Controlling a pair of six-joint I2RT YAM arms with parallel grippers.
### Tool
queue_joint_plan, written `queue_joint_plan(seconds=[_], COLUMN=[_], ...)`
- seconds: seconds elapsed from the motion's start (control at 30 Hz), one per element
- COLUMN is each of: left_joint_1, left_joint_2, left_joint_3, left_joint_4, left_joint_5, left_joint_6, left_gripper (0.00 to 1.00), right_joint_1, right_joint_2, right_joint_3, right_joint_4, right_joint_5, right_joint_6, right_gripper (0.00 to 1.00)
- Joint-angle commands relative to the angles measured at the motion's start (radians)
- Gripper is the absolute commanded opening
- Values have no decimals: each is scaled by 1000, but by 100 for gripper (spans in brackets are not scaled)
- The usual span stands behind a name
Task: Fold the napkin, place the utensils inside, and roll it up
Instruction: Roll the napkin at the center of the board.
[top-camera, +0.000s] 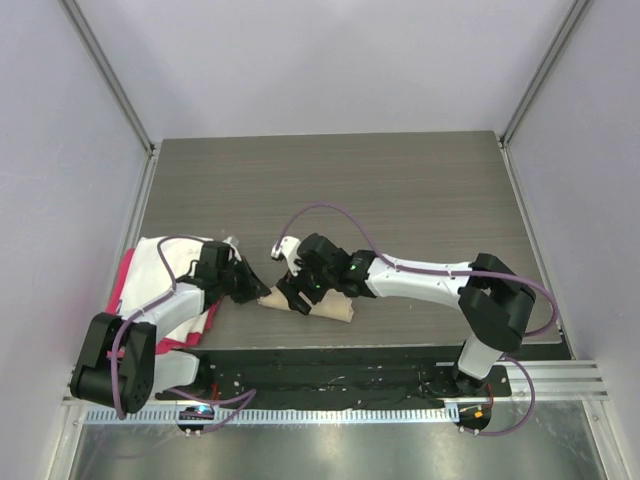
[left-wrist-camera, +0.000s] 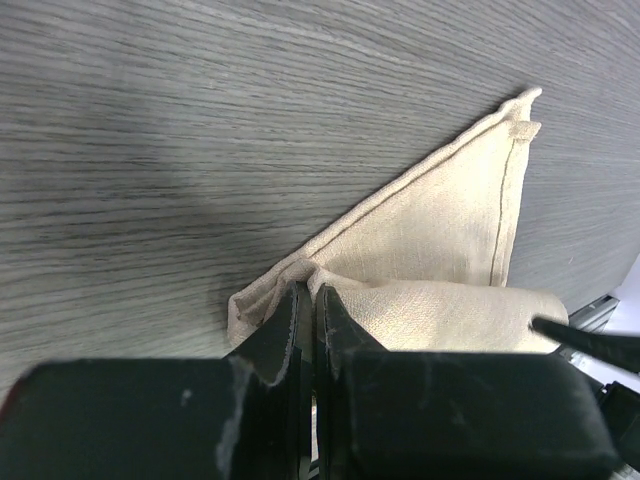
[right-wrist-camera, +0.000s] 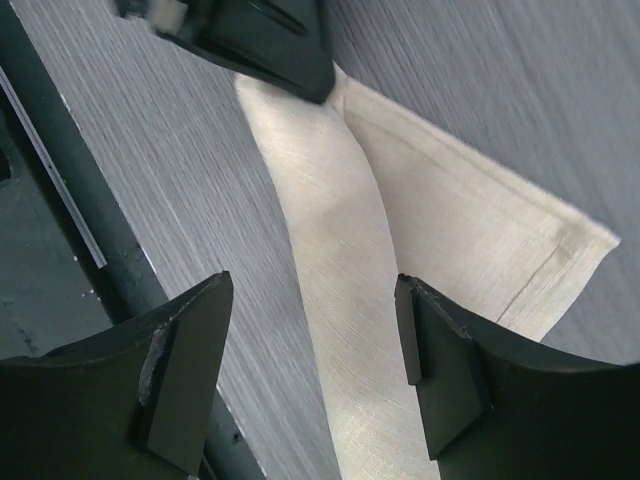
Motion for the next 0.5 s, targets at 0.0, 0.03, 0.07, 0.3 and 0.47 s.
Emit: queue_joint_plan(seconds=[0.0, 0.03, 0.07, 0.3, 0.47], left_joint_1=[1, 1, 1, 1, 1], left_joint_2=[47, 51, 55, 59, 65], left_joint_3=[21, 26, 27, 43, 49], left_joint_4=[-68, -70, -67, -74, -77], left_joint_5=[-1, 0, 2, -4, -3], left_joint_6=[24, 24, 24, 26, 28], left_gripper=[0, 0, 0, 0, 0], right_joint_1=[59, 64, 73, 78, 79], right_joint_2=[-20, -9, 13, 78, 107], right_joint_3=[-1, 6, 12, 36, 35], right_joint_4=[66, 60, 54, 42, 40], right_joint_5=[154, 154, 153, 98, 84], right_joint_6=[-112, -117, -123, -126, -126], right_gripper=[73, 72, 69, 56, 53])
